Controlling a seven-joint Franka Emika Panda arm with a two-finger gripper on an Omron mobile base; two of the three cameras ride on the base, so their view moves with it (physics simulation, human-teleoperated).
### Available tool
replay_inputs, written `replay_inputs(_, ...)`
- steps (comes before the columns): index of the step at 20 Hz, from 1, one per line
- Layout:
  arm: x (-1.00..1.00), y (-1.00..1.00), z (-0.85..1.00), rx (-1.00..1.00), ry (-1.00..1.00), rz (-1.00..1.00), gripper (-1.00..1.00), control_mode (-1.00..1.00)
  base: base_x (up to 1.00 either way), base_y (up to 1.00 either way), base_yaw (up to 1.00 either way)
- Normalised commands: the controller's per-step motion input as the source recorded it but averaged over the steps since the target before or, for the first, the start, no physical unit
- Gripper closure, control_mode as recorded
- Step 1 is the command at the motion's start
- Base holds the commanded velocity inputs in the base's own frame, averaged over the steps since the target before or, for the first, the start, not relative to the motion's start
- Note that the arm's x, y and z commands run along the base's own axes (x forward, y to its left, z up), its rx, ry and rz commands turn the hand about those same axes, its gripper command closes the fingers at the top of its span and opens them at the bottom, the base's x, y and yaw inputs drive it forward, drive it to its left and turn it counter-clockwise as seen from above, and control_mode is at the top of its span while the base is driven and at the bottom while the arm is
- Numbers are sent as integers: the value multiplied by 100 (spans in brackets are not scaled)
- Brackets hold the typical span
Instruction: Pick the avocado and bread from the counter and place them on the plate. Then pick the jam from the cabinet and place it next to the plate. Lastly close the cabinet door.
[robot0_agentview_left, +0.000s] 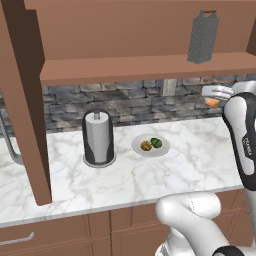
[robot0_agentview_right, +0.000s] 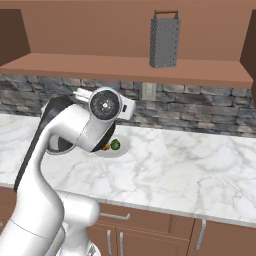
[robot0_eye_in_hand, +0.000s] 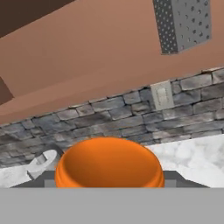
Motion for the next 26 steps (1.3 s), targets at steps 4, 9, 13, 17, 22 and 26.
replay_inputs(4,6,-10,-47,0,0,29,100,-100,0,0,0)
replay_inputs(9,21,-8,-55,-1,0,33,100,-100,0,0,0)
replay_inputs(13,30,-1,-58,-3,0,33,100,-100,0,0,0)
replay_inputs(17,33,0,-64,-5,0,34,100,-100,0,0,0)
replay_inputs(22,28,0,-62,-7,-2,34,100,-100,0,0,0)
replay_inputs(26,11,-2,-58,-4,-19,32,100,-100,0,0,0)
